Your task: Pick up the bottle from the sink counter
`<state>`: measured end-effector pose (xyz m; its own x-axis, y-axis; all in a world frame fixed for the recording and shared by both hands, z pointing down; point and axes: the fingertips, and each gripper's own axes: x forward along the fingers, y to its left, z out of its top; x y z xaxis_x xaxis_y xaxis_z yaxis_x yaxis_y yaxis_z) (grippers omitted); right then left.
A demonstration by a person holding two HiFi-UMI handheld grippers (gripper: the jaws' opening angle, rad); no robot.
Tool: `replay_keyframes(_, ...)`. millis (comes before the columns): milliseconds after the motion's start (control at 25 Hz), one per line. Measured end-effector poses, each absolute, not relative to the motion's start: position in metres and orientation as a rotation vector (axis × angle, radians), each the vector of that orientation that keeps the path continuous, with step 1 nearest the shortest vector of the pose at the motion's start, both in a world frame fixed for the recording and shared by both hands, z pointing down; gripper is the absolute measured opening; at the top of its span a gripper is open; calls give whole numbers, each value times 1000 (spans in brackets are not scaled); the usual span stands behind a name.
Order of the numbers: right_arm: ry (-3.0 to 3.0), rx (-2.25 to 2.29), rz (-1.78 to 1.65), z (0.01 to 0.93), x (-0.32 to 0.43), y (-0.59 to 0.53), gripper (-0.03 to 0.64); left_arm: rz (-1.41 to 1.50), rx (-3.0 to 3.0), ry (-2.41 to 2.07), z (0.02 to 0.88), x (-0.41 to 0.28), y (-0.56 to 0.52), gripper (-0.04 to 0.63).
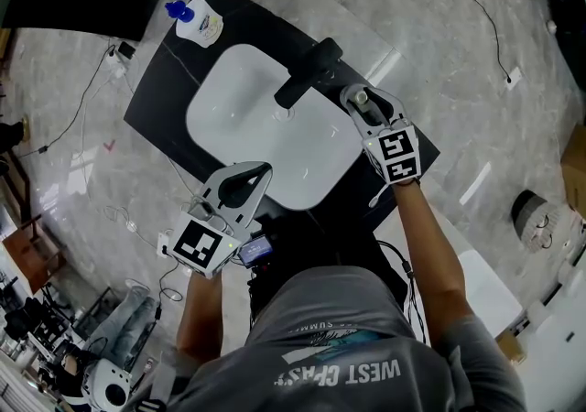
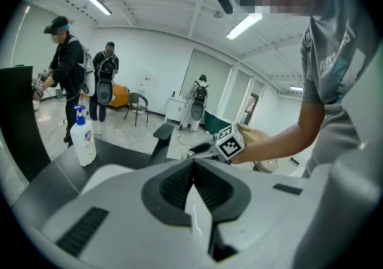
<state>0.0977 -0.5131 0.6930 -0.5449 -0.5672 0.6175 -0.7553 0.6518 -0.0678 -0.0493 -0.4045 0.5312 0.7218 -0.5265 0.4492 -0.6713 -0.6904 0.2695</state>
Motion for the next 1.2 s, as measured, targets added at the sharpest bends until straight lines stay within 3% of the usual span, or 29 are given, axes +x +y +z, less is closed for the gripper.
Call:
replay_keyframes(200, -2363, 1088, 437, 691, 101, -514, 140, 479, 2507, -921, 532, -49, -402, 5)
replay_keyframes(1200, -2400, 1175, 445, 662, 111, -507, 132, 477, 2540, -926, 525, -49, -398, 5)
